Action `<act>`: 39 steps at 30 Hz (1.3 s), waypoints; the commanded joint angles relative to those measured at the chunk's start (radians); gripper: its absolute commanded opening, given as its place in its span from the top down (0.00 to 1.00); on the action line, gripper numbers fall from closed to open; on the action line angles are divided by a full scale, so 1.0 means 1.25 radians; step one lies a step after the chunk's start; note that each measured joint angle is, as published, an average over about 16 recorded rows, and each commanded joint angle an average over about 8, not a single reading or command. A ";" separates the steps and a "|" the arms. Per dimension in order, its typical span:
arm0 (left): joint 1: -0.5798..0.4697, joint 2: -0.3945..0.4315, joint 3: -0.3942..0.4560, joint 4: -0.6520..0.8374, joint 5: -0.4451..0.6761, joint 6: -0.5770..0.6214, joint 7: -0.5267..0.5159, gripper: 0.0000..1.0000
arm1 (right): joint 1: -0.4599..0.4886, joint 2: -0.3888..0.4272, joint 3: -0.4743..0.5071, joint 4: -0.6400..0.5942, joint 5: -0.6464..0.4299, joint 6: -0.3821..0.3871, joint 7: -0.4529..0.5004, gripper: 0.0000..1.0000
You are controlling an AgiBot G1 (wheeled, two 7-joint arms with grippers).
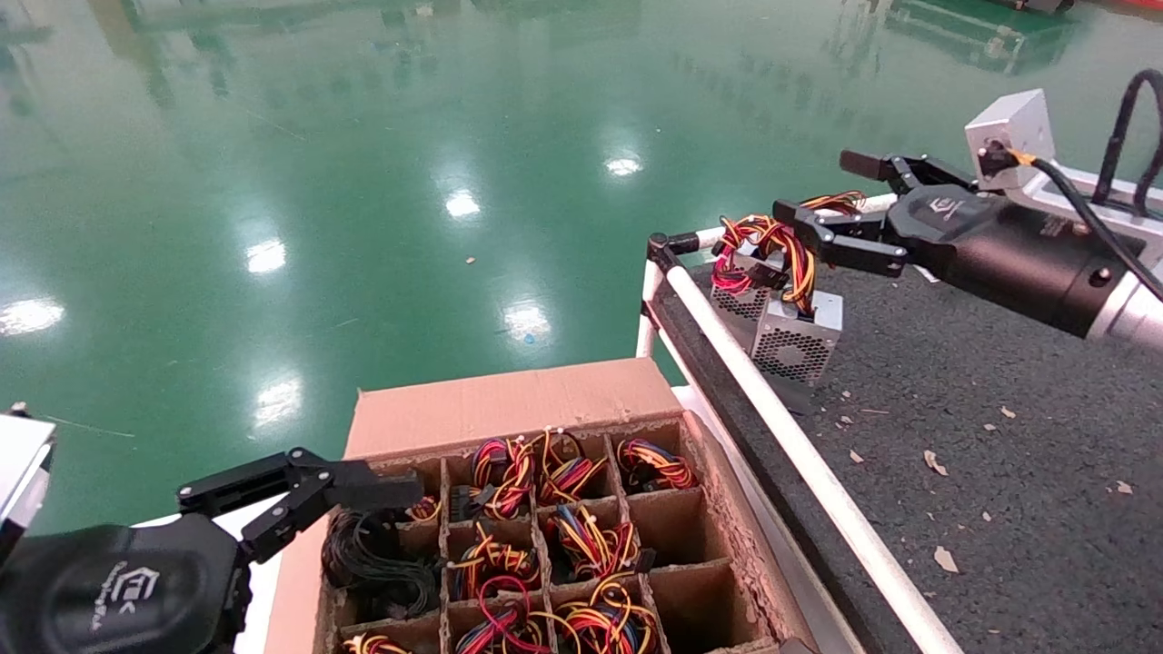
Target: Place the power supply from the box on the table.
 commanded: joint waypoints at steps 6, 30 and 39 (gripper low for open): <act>0.000 0.000 0.000 0.000 0.000 0.000 0.000 0.00 | -0.074 0.036 0.012 0.120 0.037 -0.039 0.056 0.00; 0.000 0.000 0.000 0.000 0.000 0.000 0.000 0.00 | -0.327 0.161 0.055 0.531 0.163 -0.171 0.247 0.00; 0.000 0.000 0.000 0.000 0.000 0.000 0.000 0.00 | -0.422 0.208 0.071 0.685 0.210 -0.221 0.319 0.00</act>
